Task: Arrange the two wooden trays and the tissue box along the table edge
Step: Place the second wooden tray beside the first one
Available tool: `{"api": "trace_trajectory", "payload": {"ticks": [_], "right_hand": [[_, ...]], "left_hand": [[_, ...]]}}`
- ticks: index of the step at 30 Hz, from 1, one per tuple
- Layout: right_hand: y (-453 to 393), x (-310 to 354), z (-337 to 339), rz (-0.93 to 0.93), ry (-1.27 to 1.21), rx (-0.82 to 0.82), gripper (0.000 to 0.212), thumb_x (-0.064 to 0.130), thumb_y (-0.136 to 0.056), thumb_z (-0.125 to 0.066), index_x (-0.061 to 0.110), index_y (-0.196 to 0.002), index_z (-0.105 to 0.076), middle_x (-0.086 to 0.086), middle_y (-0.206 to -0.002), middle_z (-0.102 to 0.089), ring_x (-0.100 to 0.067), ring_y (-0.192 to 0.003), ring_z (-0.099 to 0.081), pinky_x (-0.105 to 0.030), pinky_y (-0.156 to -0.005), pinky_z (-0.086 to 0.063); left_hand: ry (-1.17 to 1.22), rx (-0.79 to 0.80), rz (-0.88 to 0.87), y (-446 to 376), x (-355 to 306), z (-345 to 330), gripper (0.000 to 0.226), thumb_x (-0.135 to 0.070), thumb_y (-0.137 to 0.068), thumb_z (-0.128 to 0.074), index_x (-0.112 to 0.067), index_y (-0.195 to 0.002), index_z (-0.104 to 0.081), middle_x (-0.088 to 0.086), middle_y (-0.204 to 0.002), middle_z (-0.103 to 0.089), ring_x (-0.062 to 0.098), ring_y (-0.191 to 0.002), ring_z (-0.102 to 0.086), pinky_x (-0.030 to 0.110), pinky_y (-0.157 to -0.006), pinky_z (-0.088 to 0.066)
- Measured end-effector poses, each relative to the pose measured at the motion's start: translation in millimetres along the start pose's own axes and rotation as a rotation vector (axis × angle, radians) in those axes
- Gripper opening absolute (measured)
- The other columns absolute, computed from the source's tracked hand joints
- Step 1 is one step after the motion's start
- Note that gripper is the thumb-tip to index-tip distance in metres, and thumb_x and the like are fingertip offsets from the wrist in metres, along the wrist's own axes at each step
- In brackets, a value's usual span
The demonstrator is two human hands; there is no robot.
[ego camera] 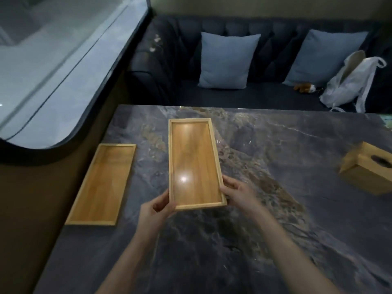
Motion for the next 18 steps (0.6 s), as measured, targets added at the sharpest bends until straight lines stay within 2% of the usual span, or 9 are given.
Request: {"api": "trace_trajectory", "payload": {"ticks": [2,5,9,13,16,18], "right_hand": [[-1,-5,-20,-0.006,0.021,0.009,0.043,-0.004,-0.087,-0.050,0.003,-0.130,-0.046,0.002,-0.097,-0.060,0.010,-0.057,-0.061,-0.008,-0.055,-0.050],[-4,-16,-47,-0.064,0.028,0.035,0.041,0.000,-0.087,-0.053,0.009,-0.126,-0.052,0.009,-0.087,-0.064,-0.005,-0.069,-0.061,-0.019,-0.060,-0.051],[-8,-32,-79,-0.114,0.022,0.055,0.038,0.000,-0.088,-0.050,0.011,-0.124,-0.054,0.006,-0.089,-0.067,-0.010,-0.075,-0.062,-0.023,-0.062,-0.053],[-12,-45,-97,-0.142,0.014,0.041,0.037,-0.002,-0.088,-0.049,0.010,-0.123,-0.054,0.006,-0.086,-0.066,-0.003,-0.068,-0.064,-0.016,-0.054,-0.054],[-16,-53,-105,-0.155,0.021,0.016,0.036,-0.004,-0.088,-0.048,0.005,-0.123,-0.054,0.005,-0.087,-0.064,-0.003,-0.068,-0.062,-0.014,-0.055,-0.054],[-19,-57,-110,-0.163,0.016,0.004,0.038,-0.005,-0.088,-0.049,0.002,-0.125,-0.052,0.003,-0.086,-0.065,0.000,-0.062,-0.065,-0.014,-0.052,-0.054]], "left_hand": [[0.012,-0.013,0.023,6,7,17,0.044,0.002,-0.080,-0.060,-0.021,-0.116,-0.051,-0.021,-0.081,-0.073,-0.009,-0.080,-0.066,0.006,-0.063,-0.051],[0.001,-0.041,0.079,10,22,44,0.042,-0.002,-0.081,-0.062,-0.021,-0.118,-0.053,-0.007,-0.101,-0.072,0.006,-0.098,-0.067,0.017,-0.078,-0.056],[0.009,-0.043,0.165,9,43,72,0.040,0.001,-0.082,-0.060,-0.004,-0.122,-0.055,-0.007,-0.097,-0.069,-0.007,-0.079,-0.067,0.011,-0.066,-0.055],[0.021,-0.028,0.220,7,57,89,0.040,-0.002,-0.082,-0.061,-0.004,-0.122,-0.055,-0.007,-0.096,-0.068,0.002,-0.084,-0.067,0.014,-0.068,-0.056],[0.036,-0.025,0.248,2,66,98,0.042,0.000,-0.083,-0.059,-0.001,-0.124,-0.051,0.004,-0.103,-0.067,0.008,-0.090,-0.063,0.016,-0.070,-0.057],[0.052,-0.023,0.262,-1,69,102,0.044,0.001,-0.083,-0.058,0.001,-0.125,-0.049,0.000,-0.097,-0.066,0.009,-0.088,-0.062,0.016,-0.066,-0.057]]}}
Point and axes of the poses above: each hand's wrist, its own y-axis away from the middle knuckle, its own z-axis out of the back of the hand, x = y × z, the point moved 5 cm from there along -y, towards the middle knuckle
